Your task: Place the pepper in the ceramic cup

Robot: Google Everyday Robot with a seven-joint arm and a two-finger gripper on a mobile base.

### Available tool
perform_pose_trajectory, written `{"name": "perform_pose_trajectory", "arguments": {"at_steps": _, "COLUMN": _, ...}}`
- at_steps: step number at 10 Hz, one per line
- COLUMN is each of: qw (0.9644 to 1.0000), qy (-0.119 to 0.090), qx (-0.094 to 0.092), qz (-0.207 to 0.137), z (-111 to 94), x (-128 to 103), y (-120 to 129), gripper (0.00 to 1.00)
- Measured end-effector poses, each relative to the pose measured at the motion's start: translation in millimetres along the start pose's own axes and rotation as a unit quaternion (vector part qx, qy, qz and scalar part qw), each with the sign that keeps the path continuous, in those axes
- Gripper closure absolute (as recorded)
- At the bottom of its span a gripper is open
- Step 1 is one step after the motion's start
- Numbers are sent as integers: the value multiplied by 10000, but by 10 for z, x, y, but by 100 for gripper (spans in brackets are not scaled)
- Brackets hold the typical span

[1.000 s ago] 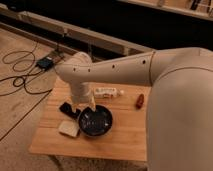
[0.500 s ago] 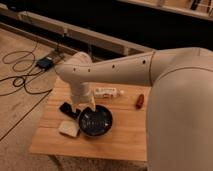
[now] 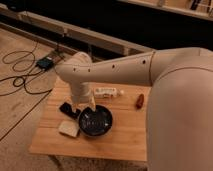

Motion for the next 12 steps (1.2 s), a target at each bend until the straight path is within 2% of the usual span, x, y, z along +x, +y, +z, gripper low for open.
{"name": "perform_pose_trajectory", "arguments": {"at_steps": 12, "qw": 10000, "qy": 19, "qx": -33, "qz": 14, "z": 19, "x": -21, "y": -29, "gripper": 35}}
